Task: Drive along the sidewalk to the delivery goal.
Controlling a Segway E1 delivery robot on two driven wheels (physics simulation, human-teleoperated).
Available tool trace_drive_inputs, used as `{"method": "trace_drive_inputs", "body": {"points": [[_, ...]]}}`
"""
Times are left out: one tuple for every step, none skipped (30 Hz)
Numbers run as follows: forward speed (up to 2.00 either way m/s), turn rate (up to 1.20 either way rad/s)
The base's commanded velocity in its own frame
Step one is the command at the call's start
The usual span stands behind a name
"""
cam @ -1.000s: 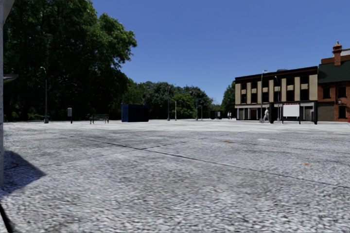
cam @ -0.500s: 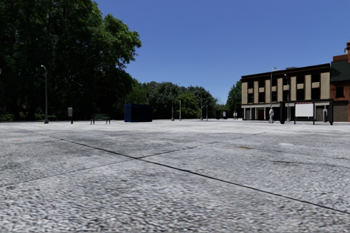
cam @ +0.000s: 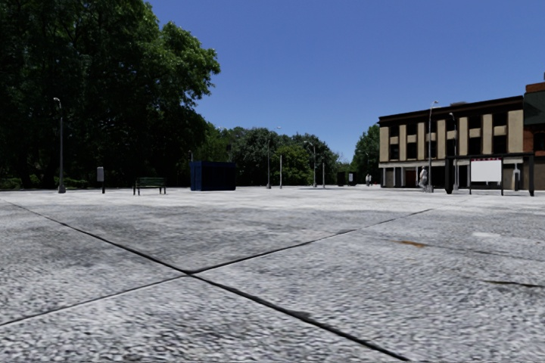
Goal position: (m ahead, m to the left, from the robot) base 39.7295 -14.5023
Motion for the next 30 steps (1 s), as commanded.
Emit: {"method": "trace_drive_inputs", "body": {"points": [[2.0,0.0],[2.0,0.0],[2.0,0.0],[2.0,0.0],[2.0,0.0],[2.0,0.0],[2.0,0.0],[2.0,0.0],[2.0,0.0],[2.0,0.0],[2.0,0.0],[2.0,0.0],[2.0,0.0],[2.0,0.0],[2.0,0.0],[2.0,0.0],[2.0,0.0],[2.0,0.0],[2.0,0.0],[2.0,0.0],[2.0,0.0],[2.0,0.0],[2.0,0.0],[2.0,0.0],[2.0,0.0],[2.0,0.0],[2.0,0.0],[2.0,0.0],[2.0,0.0],[2.0,0.0]]}}
